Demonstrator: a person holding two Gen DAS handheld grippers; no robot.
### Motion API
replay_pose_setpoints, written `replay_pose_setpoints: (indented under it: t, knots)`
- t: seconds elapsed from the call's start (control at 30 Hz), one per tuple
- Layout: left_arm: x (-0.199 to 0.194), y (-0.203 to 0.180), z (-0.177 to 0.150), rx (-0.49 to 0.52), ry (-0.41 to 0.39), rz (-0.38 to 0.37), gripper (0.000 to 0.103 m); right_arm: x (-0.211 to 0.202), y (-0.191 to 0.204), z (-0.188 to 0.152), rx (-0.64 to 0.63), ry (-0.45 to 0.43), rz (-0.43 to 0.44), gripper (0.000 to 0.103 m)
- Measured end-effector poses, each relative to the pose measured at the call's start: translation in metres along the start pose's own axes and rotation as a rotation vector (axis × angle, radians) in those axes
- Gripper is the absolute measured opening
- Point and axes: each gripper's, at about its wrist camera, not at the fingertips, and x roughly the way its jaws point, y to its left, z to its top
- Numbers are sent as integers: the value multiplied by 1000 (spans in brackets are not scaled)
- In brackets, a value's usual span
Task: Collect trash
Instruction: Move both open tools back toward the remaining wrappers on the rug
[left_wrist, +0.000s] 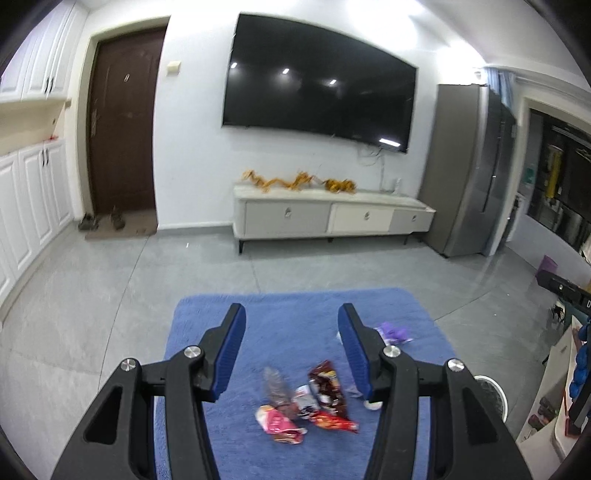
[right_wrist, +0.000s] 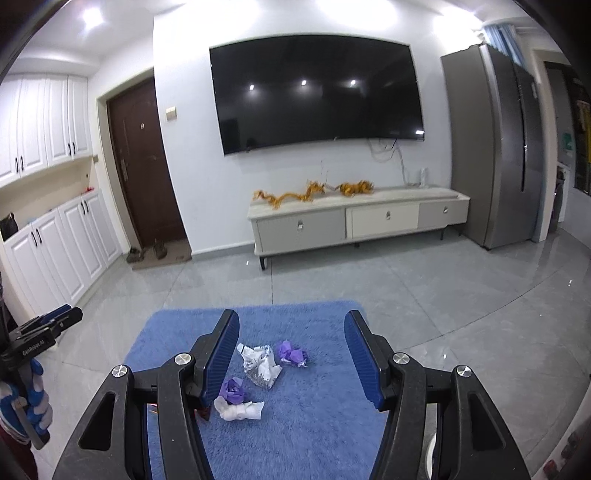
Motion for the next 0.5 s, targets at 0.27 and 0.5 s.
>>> replay_pose_setpoints:
  t: [0.27, 0.5]
  knots:
    - [90, 29, -43, -66, 188, -12, 50, 82, 1, -24, 1, 131, 10, 57]
    - [154, 39, -79, -104, 334, -42, 49, 145, -7, -49, 20, 241, 11, 57]
